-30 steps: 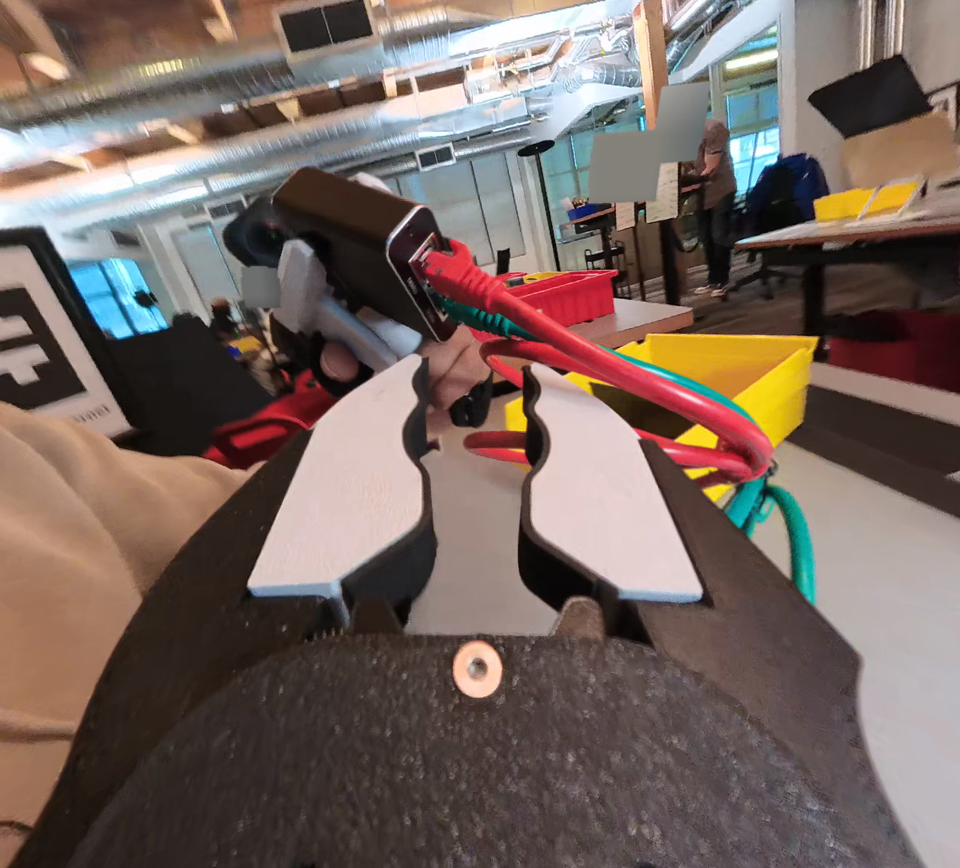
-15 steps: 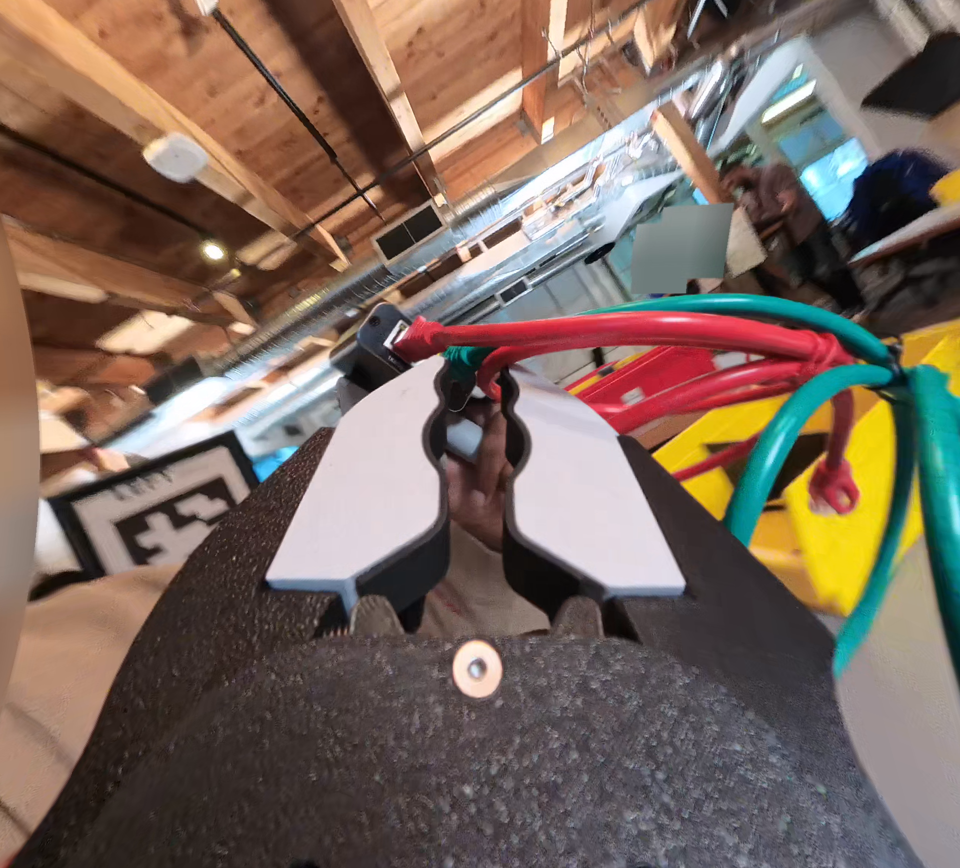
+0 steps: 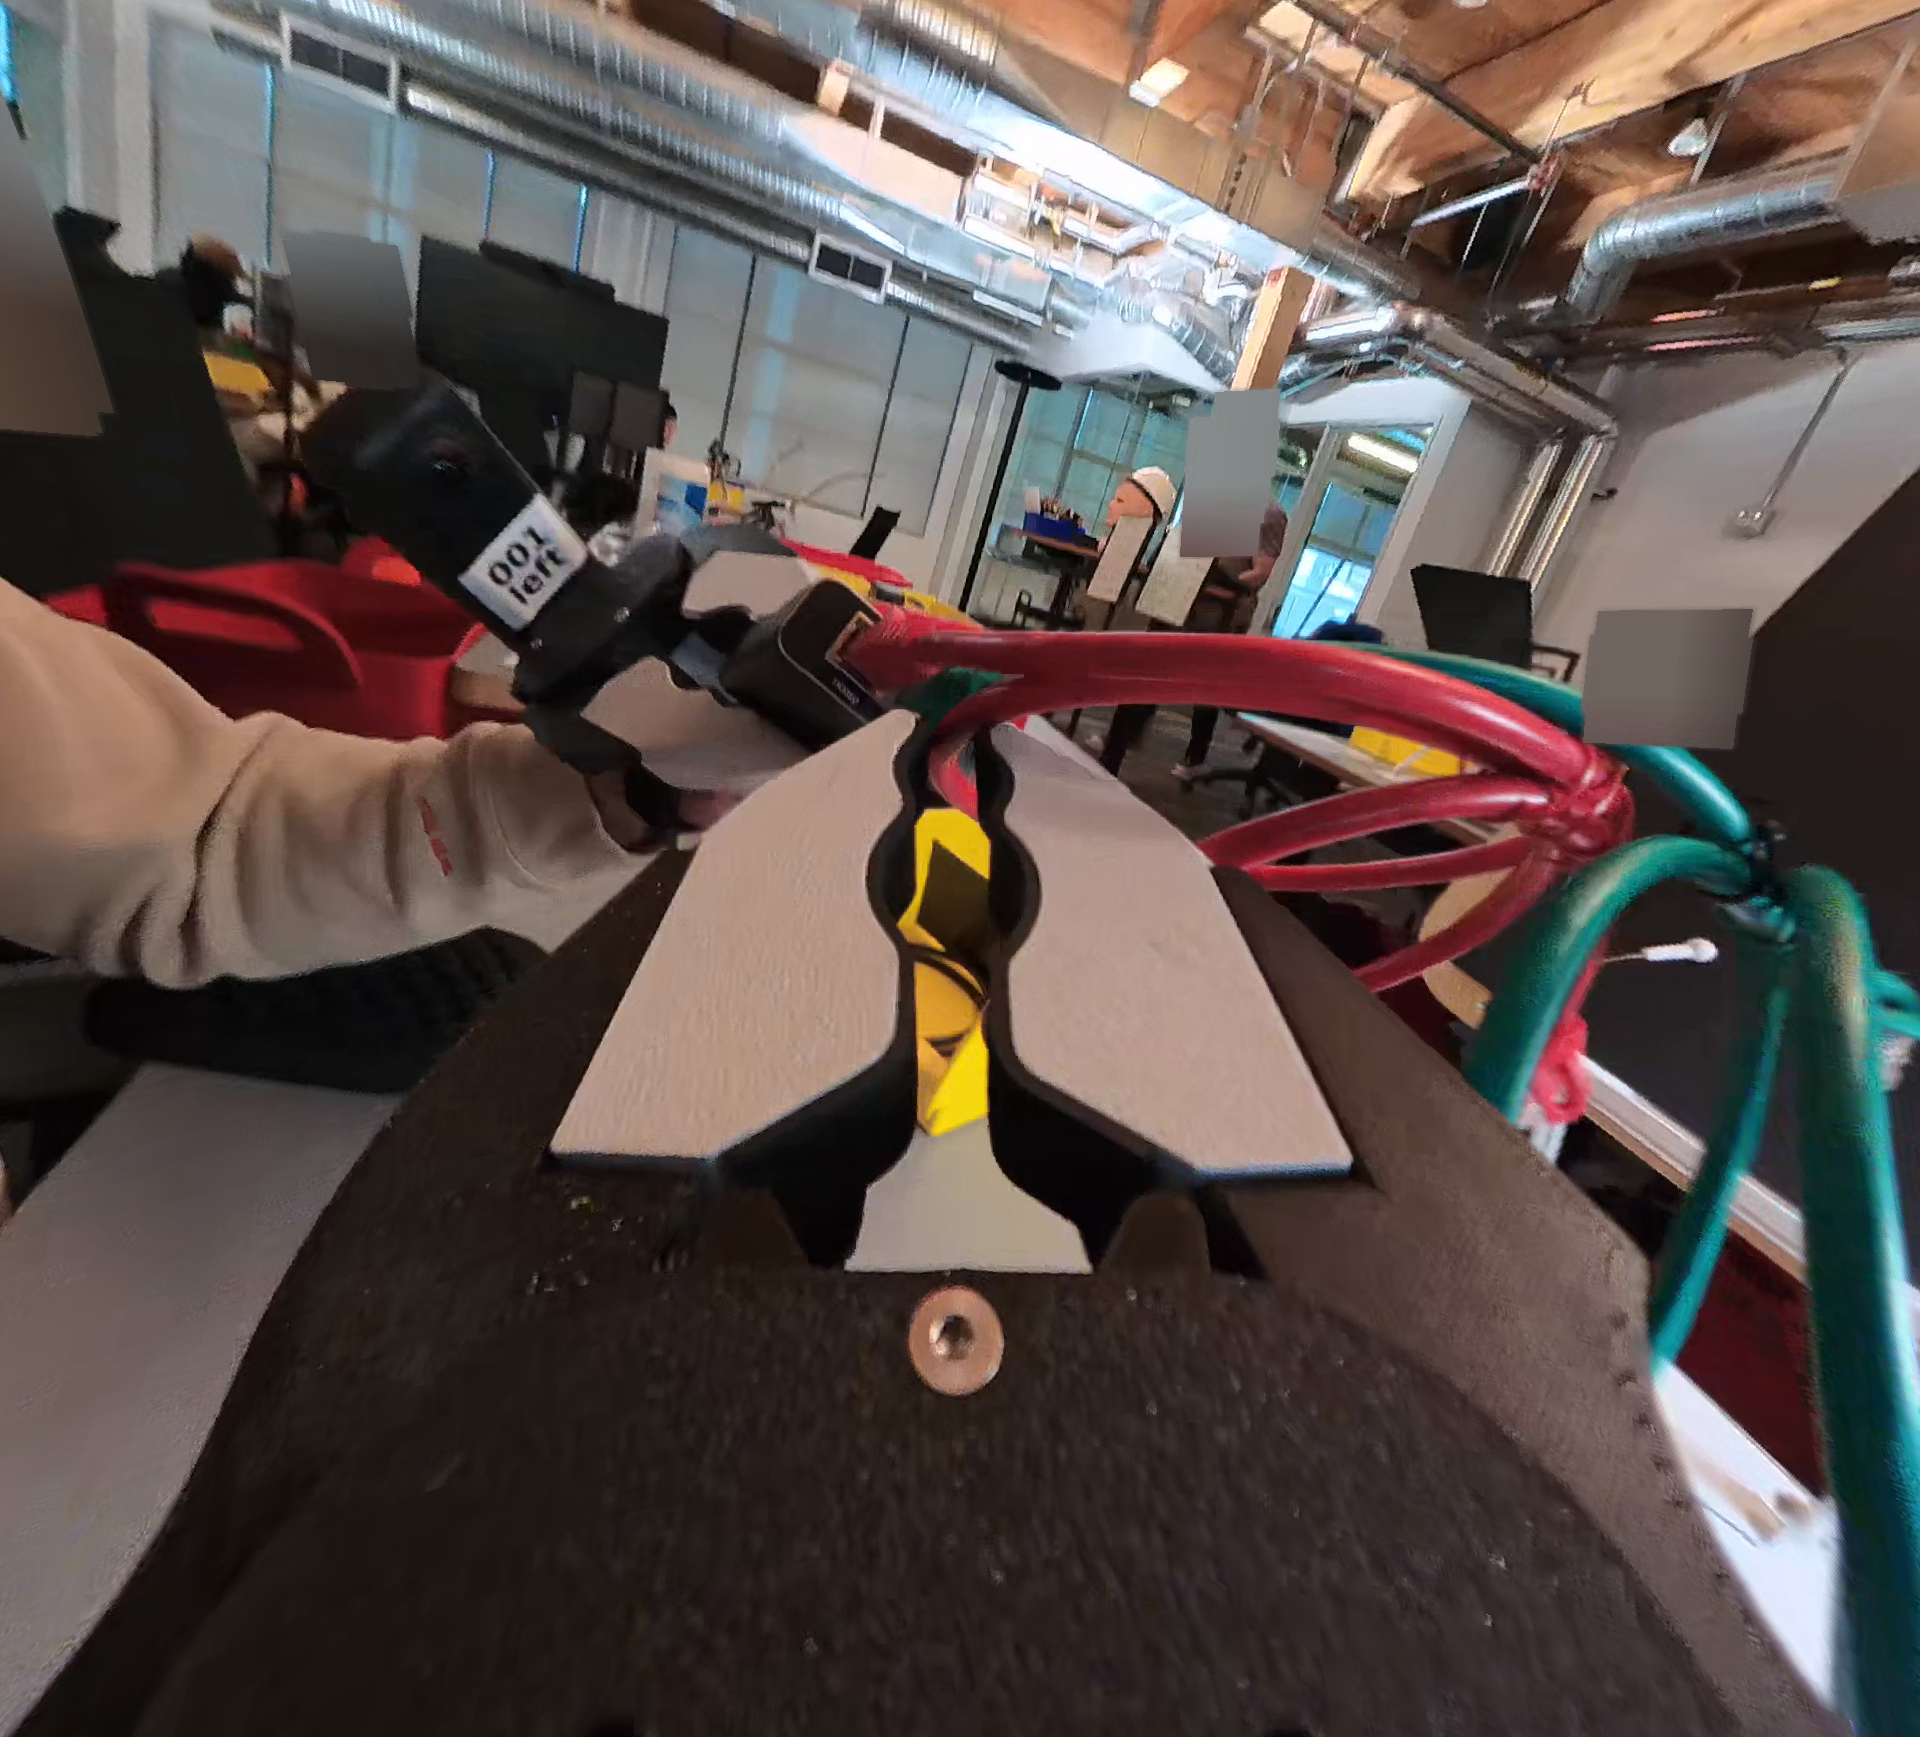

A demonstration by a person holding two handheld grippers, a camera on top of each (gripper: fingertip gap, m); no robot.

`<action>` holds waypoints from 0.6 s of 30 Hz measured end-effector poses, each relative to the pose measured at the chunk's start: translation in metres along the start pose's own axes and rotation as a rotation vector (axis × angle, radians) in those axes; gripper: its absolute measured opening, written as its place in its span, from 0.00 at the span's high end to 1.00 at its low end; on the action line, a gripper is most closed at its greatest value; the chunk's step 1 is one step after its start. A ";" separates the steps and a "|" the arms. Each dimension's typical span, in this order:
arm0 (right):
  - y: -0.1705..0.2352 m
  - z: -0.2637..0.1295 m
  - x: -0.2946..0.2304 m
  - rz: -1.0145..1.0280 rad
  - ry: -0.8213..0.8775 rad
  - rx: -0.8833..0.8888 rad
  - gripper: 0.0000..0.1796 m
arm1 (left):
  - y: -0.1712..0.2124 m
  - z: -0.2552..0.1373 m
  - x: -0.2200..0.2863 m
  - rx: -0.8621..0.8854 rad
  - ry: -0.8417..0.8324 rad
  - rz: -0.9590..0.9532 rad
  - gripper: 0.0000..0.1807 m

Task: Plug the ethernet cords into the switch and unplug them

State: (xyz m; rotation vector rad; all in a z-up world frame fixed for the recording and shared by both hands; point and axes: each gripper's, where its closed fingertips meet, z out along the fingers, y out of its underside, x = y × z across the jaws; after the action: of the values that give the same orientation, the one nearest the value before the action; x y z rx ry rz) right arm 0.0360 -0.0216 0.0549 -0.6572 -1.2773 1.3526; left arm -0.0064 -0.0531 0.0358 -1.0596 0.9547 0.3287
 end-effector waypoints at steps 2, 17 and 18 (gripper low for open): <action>-0.003 -0.002 0.000 -0.063 -0.002 -0.039 1.00 | -0.002 -0.002 -0.005 -0.025 -0.047 0.103 0.86; 0.051 0.001 -0.013 -0.921 0.000 -0.468 0.64 | 0.002 0.007 0.041 -0.103 0.102 0.425 0.86; 0.057 0.002 -0.018 -0.946 -0.023 -0.474 0.64 | 0.000 0.009 0.048 -0.095 0.125 0.433 0.86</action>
State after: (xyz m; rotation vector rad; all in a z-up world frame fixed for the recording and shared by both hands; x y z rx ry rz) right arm 0.0193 -0.0285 -0.0021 -0.2585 -1.6415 0.2834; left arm 0.0262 -0.0552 -0.0008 -0.9616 1.2926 0.6751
